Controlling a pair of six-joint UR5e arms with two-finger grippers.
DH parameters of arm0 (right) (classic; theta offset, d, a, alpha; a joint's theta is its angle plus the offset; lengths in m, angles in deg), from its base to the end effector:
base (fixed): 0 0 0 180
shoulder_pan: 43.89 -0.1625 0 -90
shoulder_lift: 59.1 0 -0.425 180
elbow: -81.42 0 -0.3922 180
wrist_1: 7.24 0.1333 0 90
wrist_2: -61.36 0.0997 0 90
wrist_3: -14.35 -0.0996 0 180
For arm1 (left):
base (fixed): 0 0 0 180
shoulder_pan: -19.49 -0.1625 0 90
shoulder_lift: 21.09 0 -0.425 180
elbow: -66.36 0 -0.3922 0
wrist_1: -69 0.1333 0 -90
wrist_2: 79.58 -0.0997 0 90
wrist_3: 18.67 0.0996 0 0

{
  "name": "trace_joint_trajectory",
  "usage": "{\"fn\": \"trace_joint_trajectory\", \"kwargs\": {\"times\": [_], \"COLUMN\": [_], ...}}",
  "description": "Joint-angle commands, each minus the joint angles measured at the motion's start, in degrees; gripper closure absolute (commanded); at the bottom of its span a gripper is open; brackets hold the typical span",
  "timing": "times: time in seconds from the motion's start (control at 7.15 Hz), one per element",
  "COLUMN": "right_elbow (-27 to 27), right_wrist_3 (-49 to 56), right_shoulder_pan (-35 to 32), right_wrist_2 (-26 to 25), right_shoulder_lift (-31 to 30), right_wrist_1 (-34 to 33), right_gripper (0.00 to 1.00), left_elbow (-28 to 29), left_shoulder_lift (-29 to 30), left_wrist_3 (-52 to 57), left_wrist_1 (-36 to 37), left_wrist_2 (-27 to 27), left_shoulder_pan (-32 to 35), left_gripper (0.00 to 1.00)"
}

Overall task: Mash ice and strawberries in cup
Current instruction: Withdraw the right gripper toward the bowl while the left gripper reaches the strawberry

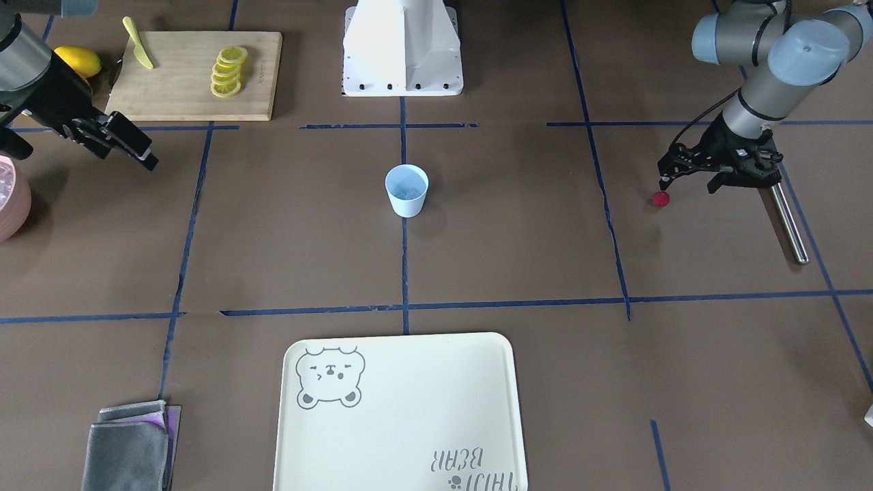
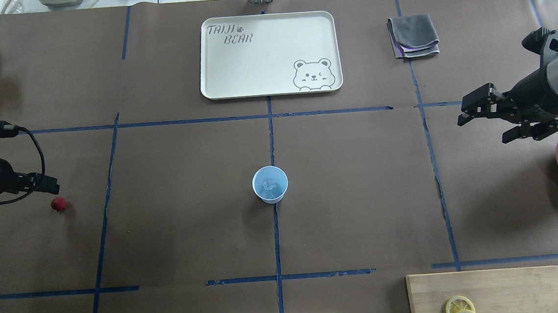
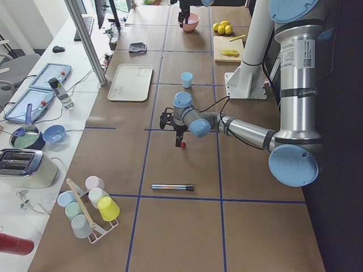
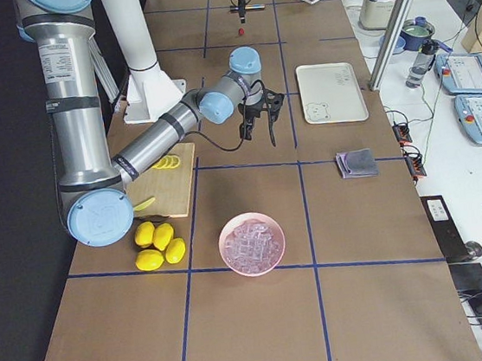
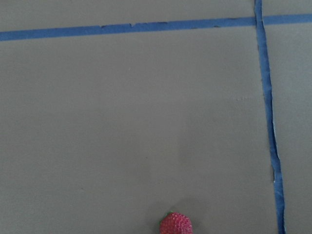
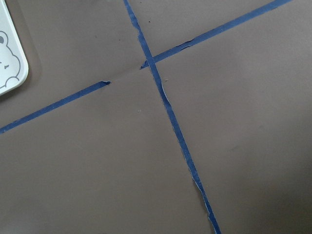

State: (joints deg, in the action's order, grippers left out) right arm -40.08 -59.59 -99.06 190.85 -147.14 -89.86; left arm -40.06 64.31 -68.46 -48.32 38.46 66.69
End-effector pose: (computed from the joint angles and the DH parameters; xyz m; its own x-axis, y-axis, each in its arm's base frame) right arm -0.2095 -0.4236 0.3640 0.5248 0.3804 0.7615 -0.2610 0.9234 -0.2814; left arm 0.2645 -0.4129 0.5110 0.6904 0.0931 -0.7174 0.0004 0.9916 0.1291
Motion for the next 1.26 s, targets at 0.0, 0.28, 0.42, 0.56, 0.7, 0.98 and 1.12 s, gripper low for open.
{"fn": "trace_joint_trajectory", "kwargs": {"times": [0.0,0.28,0.42,0.56,0.7,0.98,1.12], "right_elbow": [0.04,-0.05,-0.05,-0.05,-0.05,-0.14,-0.05], "right_wrist_3": [0.20,0.20,0.20,0.20,0.20,0.20,0.20], "right_shoulder_pan": [-0.11,-0.11,-0.11,-0.11,-0.11,-0.20,-0.20], "right_wrist_2": [-0.02,-0.02,-0.02,-0.20,-0.20,-0.20,-0.29], "right_shoulder_lift": [-0.11,-0.11,-0.03,-0.03,-0.03,-0.11,-0.03], "right_wrist_1": [0.00,0.00,0.00,0.00,0.00,0.00,0.00], "right_gripper": [0.00,0.00,0.00,0.00,0.00,0.00,0.00], "left_elbow": [1.56,4.02,4.90,5.17,5.26,5.35,5.44], "left_shoulder_lift": [0.55,1.35,2.22,2.57,2.75,3.02,3.02], "left_wrist_3": [-0.48,-0.39,-0.48,-0.39,-0.39,-0.31,-0.31], "left_wrist_1": [-0.09,-0.44,-0.45,-0.45,-0.45,-0.36,-0.36], "left_wrist_2": [-2.12,-2.73,-2.73,-2.73,-2.73,-2.73,-2.73], "left_shoulder_pan": [-3.76,-4.48,-4.48,-4.48,-4.48,-4.48,-4.48], "left_gripper": [0.00,0.00,0.01,0.01,0.01,0.02,0.02]}}
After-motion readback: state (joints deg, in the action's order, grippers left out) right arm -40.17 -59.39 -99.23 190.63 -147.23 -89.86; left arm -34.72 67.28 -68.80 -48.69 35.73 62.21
